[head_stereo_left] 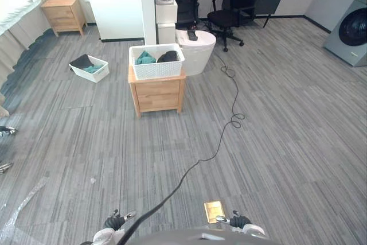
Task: Pick up the laundry basket with both hands and put the clothes into the washing machine.
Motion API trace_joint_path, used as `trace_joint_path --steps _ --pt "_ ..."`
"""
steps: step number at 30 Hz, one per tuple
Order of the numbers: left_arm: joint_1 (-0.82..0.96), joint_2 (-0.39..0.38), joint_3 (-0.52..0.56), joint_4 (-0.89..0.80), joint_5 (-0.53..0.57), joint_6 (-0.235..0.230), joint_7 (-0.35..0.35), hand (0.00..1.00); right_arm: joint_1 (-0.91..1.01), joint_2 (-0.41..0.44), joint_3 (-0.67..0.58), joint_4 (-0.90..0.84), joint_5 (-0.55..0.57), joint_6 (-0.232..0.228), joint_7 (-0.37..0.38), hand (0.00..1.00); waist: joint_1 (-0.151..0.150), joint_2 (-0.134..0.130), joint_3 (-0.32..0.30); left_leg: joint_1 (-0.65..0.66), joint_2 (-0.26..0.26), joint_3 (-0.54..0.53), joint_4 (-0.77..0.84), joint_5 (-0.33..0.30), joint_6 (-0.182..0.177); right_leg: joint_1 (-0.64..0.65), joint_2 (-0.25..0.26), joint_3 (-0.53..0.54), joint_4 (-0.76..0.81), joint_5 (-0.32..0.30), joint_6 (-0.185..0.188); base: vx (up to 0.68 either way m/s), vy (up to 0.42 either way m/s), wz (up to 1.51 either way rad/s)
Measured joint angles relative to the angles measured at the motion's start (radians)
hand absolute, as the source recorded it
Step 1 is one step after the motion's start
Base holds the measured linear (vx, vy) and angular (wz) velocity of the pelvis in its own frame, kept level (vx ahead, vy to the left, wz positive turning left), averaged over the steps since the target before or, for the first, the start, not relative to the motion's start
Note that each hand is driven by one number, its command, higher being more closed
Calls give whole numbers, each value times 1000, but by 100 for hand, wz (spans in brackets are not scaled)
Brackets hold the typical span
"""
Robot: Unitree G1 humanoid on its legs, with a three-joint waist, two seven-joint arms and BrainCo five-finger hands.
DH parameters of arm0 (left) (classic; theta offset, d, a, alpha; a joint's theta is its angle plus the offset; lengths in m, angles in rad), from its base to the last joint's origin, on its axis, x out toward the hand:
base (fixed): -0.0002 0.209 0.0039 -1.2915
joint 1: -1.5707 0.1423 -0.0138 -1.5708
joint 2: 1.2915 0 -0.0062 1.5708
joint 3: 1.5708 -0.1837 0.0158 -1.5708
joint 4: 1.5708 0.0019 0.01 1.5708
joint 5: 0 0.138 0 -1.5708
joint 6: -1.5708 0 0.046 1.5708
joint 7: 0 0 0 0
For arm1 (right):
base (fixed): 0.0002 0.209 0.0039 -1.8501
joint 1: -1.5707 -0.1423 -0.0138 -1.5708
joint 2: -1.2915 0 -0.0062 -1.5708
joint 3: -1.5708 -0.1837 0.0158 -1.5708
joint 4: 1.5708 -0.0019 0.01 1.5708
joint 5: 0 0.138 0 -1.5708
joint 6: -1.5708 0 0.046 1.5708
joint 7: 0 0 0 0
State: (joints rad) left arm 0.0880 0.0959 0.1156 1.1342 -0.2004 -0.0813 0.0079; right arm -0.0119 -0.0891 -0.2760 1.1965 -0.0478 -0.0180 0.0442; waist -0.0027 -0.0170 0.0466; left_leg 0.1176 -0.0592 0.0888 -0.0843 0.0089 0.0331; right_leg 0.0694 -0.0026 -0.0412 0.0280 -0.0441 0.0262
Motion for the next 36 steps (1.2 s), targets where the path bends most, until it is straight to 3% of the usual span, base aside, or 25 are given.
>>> trace_joint_path --steps 12,28,36 --pt "-18 3 -9 18 67 -4 1 0 4 0 -23 -1 1 -1 0 0 -3 -2 1 -11 0 -7 -1 3 2 7 0 -13 -29 11 -4 18 -9 2" --pt "-18 2 -7 18 67 -4 1 0 1 0 0 -2 2 -6 0 0 -3 -1 6 -2 1 11 -1 0 -2 19 2 1 -36 13 -1 -22 -12 -3" --pt "-27 4 1 17 52 -6 1 0 -25 -3 62 -3 1 -3 0 0 2 -4 25 -37 -1 47 -1 -12 2 -44 1 37 -2 6 13 -26 -6 -14"
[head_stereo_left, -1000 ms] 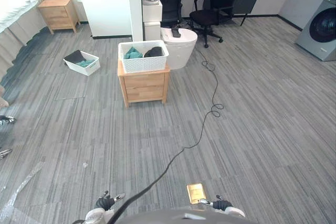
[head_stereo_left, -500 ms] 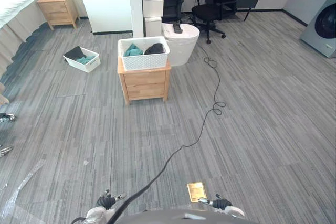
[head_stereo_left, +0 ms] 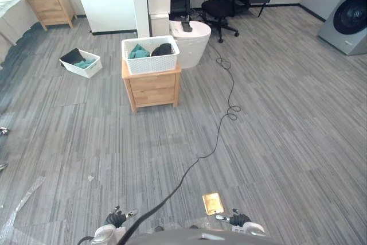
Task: Pick up the laundry basket with both hands and put the clothes into the washing machine.
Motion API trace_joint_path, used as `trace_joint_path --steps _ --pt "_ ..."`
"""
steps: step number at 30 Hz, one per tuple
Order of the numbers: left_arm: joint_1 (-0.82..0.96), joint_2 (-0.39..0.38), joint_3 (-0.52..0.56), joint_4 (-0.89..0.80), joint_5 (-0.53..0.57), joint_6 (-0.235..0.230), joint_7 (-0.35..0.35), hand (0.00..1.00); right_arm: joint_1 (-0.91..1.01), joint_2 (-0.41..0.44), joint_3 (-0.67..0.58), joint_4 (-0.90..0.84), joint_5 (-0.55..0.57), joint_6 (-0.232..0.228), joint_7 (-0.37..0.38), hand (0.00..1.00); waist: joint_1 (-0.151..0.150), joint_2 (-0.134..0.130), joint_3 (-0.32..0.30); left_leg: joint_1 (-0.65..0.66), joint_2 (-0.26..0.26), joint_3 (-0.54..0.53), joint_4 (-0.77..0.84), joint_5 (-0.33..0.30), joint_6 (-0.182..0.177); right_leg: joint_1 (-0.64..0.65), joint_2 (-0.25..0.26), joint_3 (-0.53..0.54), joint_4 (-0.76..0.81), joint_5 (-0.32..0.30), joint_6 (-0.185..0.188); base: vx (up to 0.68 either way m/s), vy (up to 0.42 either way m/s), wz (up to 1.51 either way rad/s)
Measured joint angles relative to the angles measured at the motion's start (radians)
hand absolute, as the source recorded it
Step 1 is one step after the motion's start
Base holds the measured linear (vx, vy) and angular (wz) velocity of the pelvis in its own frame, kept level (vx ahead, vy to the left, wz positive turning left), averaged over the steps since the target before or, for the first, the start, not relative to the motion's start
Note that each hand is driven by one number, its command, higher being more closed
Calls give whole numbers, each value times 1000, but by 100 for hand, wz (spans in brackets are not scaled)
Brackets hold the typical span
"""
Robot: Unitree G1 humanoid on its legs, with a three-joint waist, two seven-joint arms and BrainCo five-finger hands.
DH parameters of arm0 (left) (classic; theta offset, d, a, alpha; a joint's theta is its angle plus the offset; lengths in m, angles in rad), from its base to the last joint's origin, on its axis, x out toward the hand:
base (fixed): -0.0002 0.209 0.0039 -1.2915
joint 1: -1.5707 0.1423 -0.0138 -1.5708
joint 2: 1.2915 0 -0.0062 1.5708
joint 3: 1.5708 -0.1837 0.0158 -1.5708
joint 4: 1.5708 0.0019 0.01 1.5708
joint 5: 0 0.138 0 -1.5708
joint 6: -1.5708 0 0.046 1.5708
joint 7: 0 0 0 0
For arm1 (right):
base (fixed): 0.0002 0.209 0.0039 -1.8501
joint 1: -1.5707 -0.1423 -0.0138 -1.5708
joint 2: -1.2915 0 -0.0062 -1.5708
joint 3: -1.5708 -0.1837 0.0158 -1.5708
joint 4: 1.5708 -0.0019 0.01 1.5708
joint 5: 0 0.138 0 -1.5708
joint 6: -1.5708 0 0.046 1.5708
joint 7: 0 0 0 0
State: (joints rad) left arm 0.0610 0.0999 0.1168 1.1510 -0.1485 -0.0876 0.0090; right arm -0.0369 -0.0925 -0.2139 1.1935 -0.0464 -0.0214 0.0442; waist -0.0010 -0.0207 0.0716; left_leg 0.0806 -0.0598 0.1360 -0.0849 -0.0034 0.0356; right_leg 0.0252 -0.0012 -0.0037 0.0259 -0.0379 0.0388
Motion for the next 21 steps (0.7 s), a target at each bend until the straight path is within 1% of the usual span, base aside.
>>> trace_joint_path --steps 1,2,3,4,5,6,7,8,9,10,11,12,13,14,15,16,17,18,19,20,21 --pt "-2 1 1 -2 -9 -1 1 0 -8 1 -1 0 -1 2 0 0 0 -2 10 -1 -4 -2 2 -3 5 -16 -4 -2 34 -19 3 57 13 11" --pt "-4 3 3 -3 -16 -2 1 0 -9 2 -6 -2 -1 3 0 0 0 -9 18 2 -11 -3 6 -12 16 -41 -15 -11 101 -60 17 55 7 20" --pt "-4 5 4 -3 -19 -2 1 0 -8 3 -7 -5 -1 2 0 0 0 -13 20 7 -16 -4 6 -17 20 -54 -24 -17 142 -83 31 74 3 30" --pt "-9 4 9 -2 -25 -2 1 0 -7 4 -16 -11 0 3 -1 0 1 -17 31 19 -20 -6 6 -28 31 -93 -40 -35 269 -116 66 58 19 18" --pt "-15 0 20 -5 -25 -2 4 0 -5 6 -27 -41 1 3 -1 0 11 -17 46 35 -18 -7 16 -42 37 -182 -51 -47 490 -124 69 58 24 15" --pt "-16 0 29 -7 -25 -1 4 0 -3 12 -28 -57 1 1 0 0 10 -14 58 39 -21 -10 39 -58 38 -244 -65 -57 615 -121 45 109 28 11" --pt "-23 8 56 -13 -25 4 6 0 -4 25 -32 -87 2 -2 0 0 6 -34 75 48 -19 -17 89 -99 38 -326 -85 -76 810 -128 36 175 25 15" --pt "-23 17 63 -19 -26 8 7 0 -5 32 -43 -88 5 -7 1 0 9 -45 81 73 -16 -23 113 -122 29 -365 -100 -97 890 -158 38 207 26 10" --pt "-22 19 66 -20 -25 8 7 0 -4 32 -47 -86 10 -7 1 0 12 -49 82 87 -15 -25 115 -132 28 -378 -107 -111 892 -173 35 228 39 5" --pt "-22 15 70 -20 -24 10 7 0 -4 33 -72 -85 18 -7 3 0 10 -49 82 103 -12 -33 116 -153 24 -397 -122 -145 831 -185 32 198 32 4" --pt "-23 12 70 -20 -24 11 6 0 -5 33 -89 -85 24 -7 5 0 6 -47 82 108 -8 -38 116 -164 22 -410 -125 -160 776 -186 29 292 29 24" --pt "-30 6 69 -15 -24 13 5 0 -6 33 -126 -80 45 -8 11 0 -11 -42 82 114 3 -58 116 -184 18 -420 -127 -196 607 -159 24 478 -16 44" --pt "-41 0 69 -3 -24 13 4 0 -4 28 -156 -66 44 -7 11 0 -21 -41 83 117 12 -79 112 -200 4 -419 -124 -215 398 -89 30 428 -24 52" --pt "-43 0 72 0 -23 14 5 0 -2 22 -165 -52 42 -4 11 0 -24 -41 86 126 15 -88 108 -210 -2 -411 -123 -218 302 -50 35 608 -105 49" --pt "-41 -3 85 1 -22 17 6 0 5 20 -200 -29 41 -1 11 0 -24 -42 96 155 23 -112 109 -239 -24 -399 -118 -215 187 12 44 549 -168 59" --pt "-40 -4 102 0 -10 20 5 0 18 19 -217 -29 36 5 11 0 -31 -32 95 174 55 -136 138 -288 -46 -389 -109 -208 186 35 27 677 -227 74" --pt "-35 -5 115 -2 -1 21 4 0 33 17 -230 -29 35 9 11 0 -39 -16 92 180 89 -152 159 -315 -67 -381 -91 -214 206 39 10 677 -260 99" --pt "-8 7 149 -5 3 20 1 0 69 25 -243 -29 16 22 10 0 -42 -14 73 158 134 -168 284 -350 -124 -345 -48 -229 212 60 -34 601 -245 80" --pt "-11 8 186 -10 4 21 5 0 76 26 -243 -29 9 31 10 0 -35 -9 74 99 166 -156 466 -361 -143 -319 -22 -229 212 127 -71 756 -337 54" --pt "2 -4 219 -15 3 27 4 0 74 12 -229 -44 7 31 9 0 -30 20 74 -13 233 -137 737 -296 -139 -265 33 -255 205 93 -85 716 -364 8" --pt "8 -3 225 -18 2 29 4 0 74 5 -206 -51 8 28 8 0 -24 24 75 -68 261 -130 861 -217 -132 -239 56 -255 201 73 -89 848 -401 -33"
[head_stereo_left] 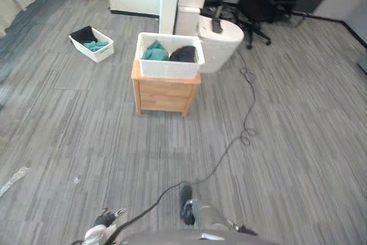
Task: Pick up the laundry basket with both hands and put the clothes into the washing machine.
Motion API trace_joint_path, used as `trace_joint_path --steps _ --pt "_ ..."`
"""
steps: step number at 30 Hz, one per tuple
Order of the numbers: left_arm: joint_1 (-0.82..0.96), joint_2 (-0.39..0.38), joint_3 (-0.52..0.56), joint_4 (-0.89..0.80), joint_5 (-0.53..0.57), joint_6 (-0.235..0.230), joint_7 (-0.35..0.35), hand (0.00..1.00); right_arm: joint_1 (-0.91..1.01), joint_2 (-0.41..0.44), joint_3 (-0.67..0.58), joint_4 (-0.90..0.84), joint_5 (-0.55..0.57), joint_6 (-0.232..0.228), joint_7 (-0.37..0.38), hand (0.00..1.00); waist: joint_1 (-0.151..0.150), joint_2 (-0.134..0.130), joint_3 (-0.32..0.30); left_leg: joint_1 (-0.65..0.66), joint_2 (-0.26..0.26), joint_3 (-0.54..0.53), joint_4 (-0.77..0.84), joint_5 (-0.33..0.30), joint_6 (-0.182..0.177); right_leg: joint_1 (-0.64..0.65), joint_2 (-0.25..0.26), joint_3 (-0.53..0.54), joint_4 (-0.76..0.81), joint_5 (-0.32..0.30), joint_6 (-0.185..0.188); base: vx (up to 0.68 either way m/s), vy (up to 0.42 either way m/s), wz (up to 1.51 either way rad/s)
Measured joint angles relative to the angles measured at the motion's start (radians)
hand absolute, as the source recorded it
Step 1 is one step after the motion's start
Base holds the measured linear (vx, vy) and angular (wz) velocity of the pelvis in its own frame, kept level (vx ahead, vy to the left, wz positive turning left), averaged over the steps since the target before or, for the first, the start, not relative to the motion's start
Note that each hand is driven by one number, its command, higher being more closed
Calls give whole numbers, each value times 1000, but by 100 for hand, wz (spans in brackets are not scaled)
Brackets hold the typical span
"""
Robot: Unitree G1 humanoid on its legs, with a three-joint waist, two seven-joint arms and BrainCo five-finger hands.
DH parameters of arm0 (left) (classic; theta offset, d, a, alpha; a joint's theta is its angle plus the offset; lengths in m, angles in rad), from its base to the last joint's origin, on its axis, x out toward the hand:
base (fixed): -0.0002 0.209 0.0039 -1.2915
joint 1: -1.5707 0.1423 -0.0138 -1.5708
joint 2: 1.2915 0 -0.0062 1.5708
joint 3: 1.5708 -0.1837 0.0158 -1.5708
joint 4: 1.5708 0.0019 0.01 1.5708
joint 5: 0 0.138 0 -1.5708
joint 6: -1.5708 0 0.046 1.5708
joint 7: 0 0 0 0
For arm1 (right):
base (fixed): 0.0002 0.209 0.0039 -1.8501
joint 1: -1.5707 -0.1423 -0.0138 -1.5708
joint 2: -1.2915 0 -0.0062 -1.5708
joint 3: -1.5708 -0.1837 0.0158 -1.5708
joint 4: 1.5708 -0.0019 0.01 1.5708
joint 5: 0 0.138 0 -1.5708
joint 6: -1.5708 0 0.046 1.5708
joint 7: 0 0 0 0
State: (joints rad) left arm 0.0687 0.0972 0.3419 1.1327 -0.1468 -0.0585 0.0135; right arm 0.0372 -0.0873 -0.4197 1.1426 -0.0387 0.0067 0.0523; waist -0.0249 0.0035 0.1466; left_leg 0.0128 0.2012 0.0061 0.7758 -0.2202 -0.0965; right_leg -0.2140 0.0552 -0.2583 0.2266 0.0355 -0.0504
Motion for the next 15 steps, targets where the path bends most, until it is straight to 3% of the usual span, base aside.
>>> trace_joint_path --steps 1,2,4,6,8,10,11,12,13,14,15 --pt "17 -14 -6 -6 0 3 -1 0 -16 -18 68 -28 -6 -2 -7 0 27 17 8 -89 38 -2 207 174 -21 48 37 23 -14 -28 -12 830 -372 -67" --pt "15 -26 -19 -10 -3 8 -5 0 -41 -32 114 -27 -7 -4 -10 0 43 21 19 -159 42 -1 358 154 -16 109 56 55 -40 -34 -11 673 -286 -74" --pt "10 -10 -60 -35 -6 6 1 0 -94 -27 175 -26 -6 -4 -13 0 54 1 37 -237 21 26 430 70 -17 231 48 98 -100 -34 -11 611 -233 -41" --pt "9 1 -101 -72 -8 -8 6 0 -133 -17 216 -27 -6 -6 -18 0 67 -14 46 -301 15 80 348 7 -4 338 31 131 -138 -34 -10 547 -139 -21" --pt "8 1 -135 -106 -28 -26 11 0 -181 -2 236 -28 0 -16 -28 0 87 -21 49 -361 -42 111 2 -12 3 406 -4 161 -147 -73 54 537 -28 -36" --pt "14 -15 -161 -111 -42 -30 26 0 -199 -13 263 -37 14 -34 -39 0 98 11 29 -360 -85 100 -443 101 -5 440 -10 180 -169 -137 93 526 90 -56" --pt "20 -21 -169 -110 -47 -30 28 0 -198 -19 268 -46 14 -38 -40 0 104 22 23 -365 -88 99 -505 140 8 449 -9 193 -171 -172 101 407 137 -63" --pt "31 -25 -171 -103 -47 -30 29 0 -191 -27 279 -59 14 -42 -40 0 105 31 17 -376 -93 101 -513 165 42 465 -10 197 -164 -226 108 554 252 -58" --pt "43 -20 -171 -64 -47 -27 29 0 -150 -33 280 -64 13 -43 -42 0 100 33 4 -369 -120 74 -447 272 118 476 -26 219 -49 -309 132 551 245 -40" --pt "43 -13 -175 -55 -47 -27 30 0 -127 -26 280 -63 13 -41 -42 0 98 5 1 -350 -136 79 -449 265 117 451 -48 221 35 -325 140 772 306 -9" --pt "44 34 -206 -47 -45 -27 28 0 -83 -7 272 -49 13 -42 -42 0 80 -53 -12 -292 -183 92 -506 249 123 324 -99 219 326 -302 159 535 175 15"
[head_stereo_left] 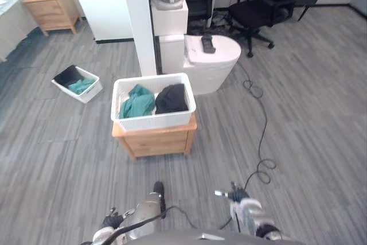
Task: Pick up the laundry basket with both hands and put the clothes into the washing machine.
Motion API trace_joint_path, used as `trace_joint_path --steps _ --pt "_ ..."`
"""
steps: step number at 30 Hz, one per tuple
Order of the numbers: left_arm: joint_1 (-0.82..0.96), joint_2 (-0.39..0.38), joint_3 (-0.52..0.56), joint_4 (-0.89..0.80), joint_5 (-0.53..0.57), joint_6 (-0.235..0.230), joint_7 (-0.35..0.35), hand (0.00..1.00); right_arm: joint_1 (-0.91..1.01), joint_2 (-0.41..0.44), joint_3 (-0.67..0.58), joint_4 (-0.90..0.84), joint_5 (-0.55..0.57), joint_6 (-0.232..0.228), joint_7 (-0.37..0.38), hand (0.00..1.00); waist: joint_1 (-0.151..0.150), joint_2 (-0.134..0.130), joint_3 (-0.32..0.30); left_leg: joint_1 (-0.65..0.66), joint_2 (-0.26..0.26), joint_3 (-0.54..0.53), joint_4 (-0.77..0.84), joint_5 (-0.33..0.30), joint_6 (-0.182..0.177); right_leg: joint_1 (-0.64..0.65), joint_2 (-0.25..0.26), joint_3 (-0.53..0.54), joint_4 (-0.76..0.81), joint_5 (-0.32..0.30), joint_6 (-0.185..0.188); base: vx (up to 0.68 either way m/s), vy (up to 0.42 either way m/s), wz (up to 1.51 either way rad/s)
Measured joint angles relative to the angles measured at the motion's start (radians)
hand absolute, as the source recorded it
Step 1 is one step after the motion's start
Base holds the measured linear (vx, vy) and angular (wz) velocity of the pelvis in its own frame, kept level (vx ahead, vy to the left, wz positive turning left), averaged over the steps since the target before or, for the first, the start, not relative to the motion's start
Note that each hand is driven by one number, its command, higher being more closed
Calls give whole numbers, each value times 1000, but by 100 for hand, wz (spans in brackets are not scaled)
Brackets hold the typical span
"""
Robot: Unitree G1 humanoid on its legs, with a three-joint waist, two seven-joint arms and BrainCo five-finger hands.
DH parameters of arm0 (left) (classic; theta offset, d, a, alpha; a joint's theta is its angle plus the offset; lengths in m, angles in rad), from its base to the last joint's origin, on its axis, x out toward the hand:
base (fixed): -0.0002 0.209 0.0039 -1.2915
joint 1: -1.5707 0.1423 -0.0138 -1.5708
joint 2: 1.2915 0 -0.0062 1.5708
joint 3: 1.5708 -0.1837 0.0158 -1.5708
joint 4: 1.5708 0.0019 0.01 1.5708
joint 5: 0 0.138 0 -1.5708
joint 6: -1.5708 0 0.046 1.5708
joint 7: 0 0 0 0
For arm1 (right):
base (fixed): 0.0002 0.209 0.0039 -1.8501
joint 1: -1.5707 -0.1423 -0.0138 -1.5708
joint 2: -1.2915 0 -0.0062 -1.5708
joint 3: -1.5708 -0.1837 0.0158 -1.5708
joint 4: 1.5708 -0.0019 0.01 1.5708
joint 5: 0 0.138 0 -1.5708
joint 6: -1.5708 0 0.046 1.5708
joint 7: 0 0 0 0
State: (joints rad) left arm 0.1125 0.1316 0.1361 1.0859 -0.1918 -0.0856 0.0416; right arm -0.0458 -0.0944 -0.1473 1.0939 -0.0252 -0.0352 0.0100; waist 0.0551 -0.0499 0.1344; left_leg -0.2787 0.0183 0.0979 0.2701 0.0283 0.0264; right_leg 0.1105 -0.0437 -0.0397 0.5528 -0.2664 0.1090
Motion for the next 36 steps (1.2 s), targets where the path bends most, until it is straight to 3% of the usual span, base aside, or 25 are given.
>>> trace_joint_path --steps 2,3,4,6,8,10,12,13,14,19,21,24,26,36 --pt "-10 25 -22 15 2 2 -1 0 20 17 -27 31 6 0 4 0 -28 -28 11 61 -29 -7 -30 -14 13 -113 -36 6 271 81 51 500 148 22" --pt "-20 28 -24 24 3 6 -2 0 30 18 -65 31 22 0 5 0 -40 -33 14 132 -32 -8 -38 -38 17 -187 -60 -12 425 70 41 457 124 10" --pt "-23 29 -29 23 5 6 -2 0 32 15 -68 33 20 0 5 0 -40 -21 22 169 -32 -8 -55 -43 16 -203 -71 -31 445 57 33 501 128 4" --pt "-37 27 -29 22 11 3 -3 0 36 11 -91 35 18 -2 10 0 -44 -17 25 270 -27 -17 -118 -48 14 -224 -109 -116 390 12 -7 300 49 14" --pt "-59 16 -11 14 11 3 -2 0 36 13 -161 45 18 0 13 0 -38 -4 31 321 -10 -33 -152 -70 1 -245 -129 -175 171 -9 -22 234 -22 22" --pt "-61 18 16 13 9 1 0 0 40 12 -206 63 6 4 15 0 -39 -3 26 318 -1 -45 -145 -114 -12 -240 -124 -163 -143 75 -12 188 -102 26" --pt "-54 15 40 14 9 1 3 0 41 11 -236 76 -19 18 17 0 -36 -9 24 329 -3 -53 -146 -129 -27 -226 -134 -138 -245 178 -22 240 -223 12" --pt "-34 18 71 15 4 2 11 0 48 17 -238 85 -21 22 15 0 -34 -28 10 335 -9 -46 -147 -141 -56 -196 -143 -139 -308 249 -10 327 -357 -5" --pt "-33 4 96 15 -16 3 20 0 44 2 -239 91 -22 23 14 0 -29 -6 -1 330 20 -50 -139 -152 -77 -177 -115 -158 -345 245 -22 253 -285 -2" --pt "-36 -9 125 -5 -113 -2 20 0 44 -33 -173 7 -18 34 1 0 -46 53 -25 339 82 -68 -218 -130 -122 -155 -37 -194 -438 250 -39 203 -182 6" --pt "-20 -4 172 -92 -145 -3 20 0 54 -32 -120 -184 -4 33 -1 0 -48 52 -28 353 96 -55 -228 -134 -131 -146 -21 -185 -458 254 -45 102 -55 -16" --pt "14 22 225 -242 -184 -6 20 0 81 -40 -90 -476 5 15 -11 0 -47 28 -26 347 94 -20 -229 -140 -127 -163 -20 -156 -470 261 -51 32 15 -31" --pt "55 83 286 -357 -200 -8 19 0 84 -46 -92 -622 15 -8 -16 0 -44 7 -39 330 90 3 -220 -150 -122 -184 -21 -133 -480 269 -47 13 42 -29" --pt "-12 276 492 -416 -196 6 12 0 80 -112 -34 -857 -20 -9 -10 0 -23 10 -39 317 70 26 -209 -156 -116 -185 -35 -116 -536 304 -36 12 26 -6"
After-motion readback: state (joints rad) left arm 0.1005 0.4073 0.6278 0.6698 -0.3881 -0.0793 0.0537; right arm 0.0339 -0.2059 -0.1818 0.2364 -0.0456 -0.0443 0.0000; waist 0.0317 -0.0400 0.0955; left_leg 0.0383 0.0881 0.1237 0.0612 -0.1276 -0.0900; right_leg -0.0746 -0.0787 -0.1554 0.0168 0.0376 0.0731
